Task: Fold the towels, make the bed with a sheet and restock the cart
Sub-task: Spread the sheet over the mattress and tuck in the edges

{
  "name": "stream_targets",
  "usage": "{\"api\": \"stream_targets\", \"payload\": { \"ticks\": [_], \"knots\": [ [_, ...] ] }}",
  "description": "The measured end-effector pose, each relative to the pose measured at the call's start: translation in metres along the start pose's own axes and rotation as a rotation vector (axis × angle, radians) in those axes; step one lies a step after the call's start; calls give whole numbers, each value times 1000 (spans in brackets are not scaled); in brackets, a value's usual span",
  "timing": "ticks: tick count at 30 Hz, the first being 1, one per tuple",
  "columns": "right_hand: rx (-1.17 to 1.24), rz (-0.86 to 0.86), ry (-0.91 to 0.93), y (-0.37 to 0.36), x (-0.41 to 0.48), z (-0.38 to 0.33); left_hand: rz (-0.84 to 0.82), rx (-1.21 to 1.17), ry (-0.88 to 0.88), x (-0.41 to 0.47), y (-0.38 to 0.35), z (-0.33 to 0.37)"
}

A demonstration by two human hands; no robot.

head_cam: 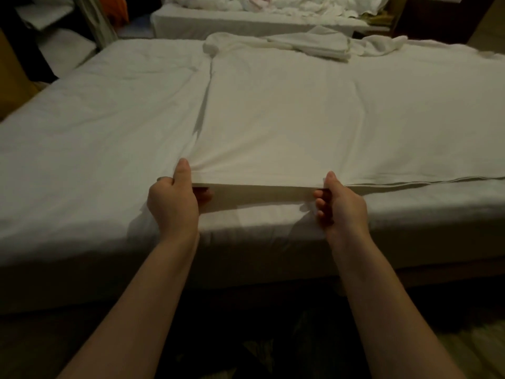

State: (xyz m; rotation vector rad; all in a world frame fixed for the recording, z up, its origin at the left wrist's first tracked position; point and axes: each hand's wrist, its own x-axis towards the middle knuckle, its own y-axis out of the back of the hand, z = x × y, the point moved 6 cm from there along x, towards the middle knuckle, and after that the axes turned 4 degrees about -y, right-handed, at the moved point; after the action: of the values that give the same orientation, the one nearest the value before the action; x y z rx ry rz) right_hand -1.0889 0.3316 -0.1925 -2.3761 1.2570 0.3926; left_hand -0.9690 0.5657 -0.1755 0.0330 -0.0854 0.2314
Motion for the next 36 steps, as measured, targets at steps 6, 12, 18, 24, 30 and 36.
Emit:
{"api": "stream_targets", "payload": {
  "ticks": [6, 12, 18, 24, 30, 36],
  "knots": [
    [-72, 1, 75, 0, -2, 0, -55, -81, 85, -13, 7, 2],
    [-256, -165, 38, -15, 0, -4, -106, -104, 172, -6, 12, -6],
    [-214, -177, 14, -18, 2, -3, -123, -12, 154, -6, 22, -10],
    [-354, -93, 123, -11, -9, -2, -68, 192, -64, -10, 34, -10],
    [-454, -56, 173, -8, -12, -1, -55, 283, -102, -6, 38, -17],
    [-808, 44, 528, -12, -17, -14, -260, 667, -203, 7, 39, -1]
  ]
}}
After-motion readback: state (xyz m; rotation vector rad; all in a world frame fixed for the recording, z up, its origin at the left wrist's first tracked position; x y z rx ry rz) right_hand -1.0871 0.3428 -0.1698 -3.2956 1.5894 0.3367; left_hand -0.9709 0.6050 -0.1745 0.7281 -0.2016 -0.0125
